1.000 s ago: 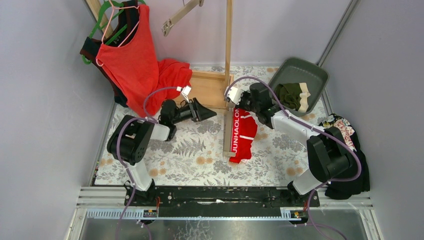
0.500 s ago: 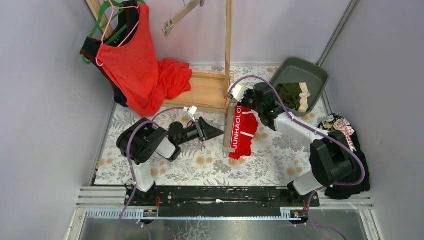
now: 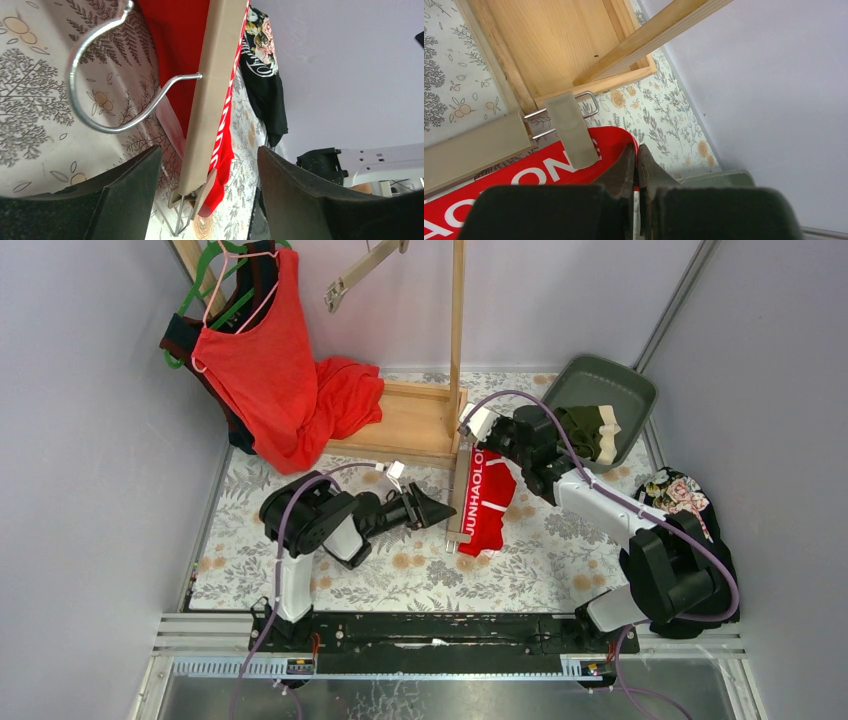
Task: Clip the underwear to the hanger
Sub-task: Pick up the hanger at the center of the board.
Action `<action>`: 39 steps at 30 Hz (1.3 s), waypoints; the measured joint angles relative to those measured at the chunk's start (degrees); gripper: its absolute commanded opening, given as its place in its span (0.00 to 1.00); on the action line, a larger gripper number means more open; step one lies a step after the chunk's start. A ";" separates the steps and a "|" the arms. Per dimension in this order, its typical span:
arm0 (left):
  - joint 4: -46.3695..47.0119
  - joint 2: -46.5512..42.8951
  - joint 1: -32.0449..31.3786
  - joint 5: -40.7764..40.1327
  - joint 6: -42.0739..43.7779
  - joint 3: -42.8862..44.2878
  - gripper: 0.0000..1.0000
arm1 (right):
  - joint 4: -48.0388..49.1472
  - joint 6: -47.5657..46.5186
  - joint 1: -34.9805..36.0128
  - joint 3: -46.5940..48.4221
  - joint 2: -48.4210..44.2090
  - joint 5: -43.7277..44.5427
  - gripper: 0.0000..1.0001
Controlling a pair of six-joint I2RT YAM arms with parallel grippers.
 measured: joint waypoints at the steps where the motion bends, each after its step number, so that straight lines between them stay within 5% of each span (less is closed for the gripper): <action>1: 0.02 0.59 -0.46 -0.33 0.42 0.44 0.69 | 0.13 0.07 0.00 0.00 -0.02 0.00 0.00; 13: 0.42 5.77 -2.97 -1.51 3.21 7.06 0.62 | 0.22 0.59 -0.13 -0.55 -0.02 0.07 0.00; 15: 0.44 6.84 -3.54 -1.51 3.52 7.98 0.53 | 0.20 0.61 -0.28 -0.57 -0.09 0.07 0.00; 19: 0.39 8.37 -4.96 -1.57 4.11 8.83 0.15 | 0.22 0.68 -0.66 -0.57 -0.39 0.11 0.00; 23: 0.72 8.26 -5.46 -1.95 5.18 8.50 0.00 | -0.31 1.03 -0.96 -0.57 -0.46 0.11 0.00; 29: 0.33 1.66 -5.16 -3.30 6.36 3.15 0.00 | -2.01 2.23 -1.29 -0.02 -0.46 1.79 0.00; 30: 0.17 -0.63 -4.74 -3.41 6.32 1.97 0.00 | -2.56 2.75 -1.36 0.39 -0.44 2.45 0.13; 31: 0.11 -2.49 -4.24 -3.37 6.32 1.25 0.00 | -2.91 3.39 -1.38 0.72 -0.44 3.48 0.52; 32: -1.25 -5.33 -3.34 -3.10 6.34 0.63 0.00 | -2.91 4.24 -1.40 0.98 -0.44 4.66 0.65; 36: -19.45 -20.65 -1.11 -3.87 10.78 2.29 0.00 | -1.46 8.87 -1.77 1.18 -0.52 9.51 0.84; 39: -39.58 -32.13 -1.01 -6.67 16.26 8.98 0.00 | -1.42 12.85 -2.08 1.18 -1.53 12.24 0.87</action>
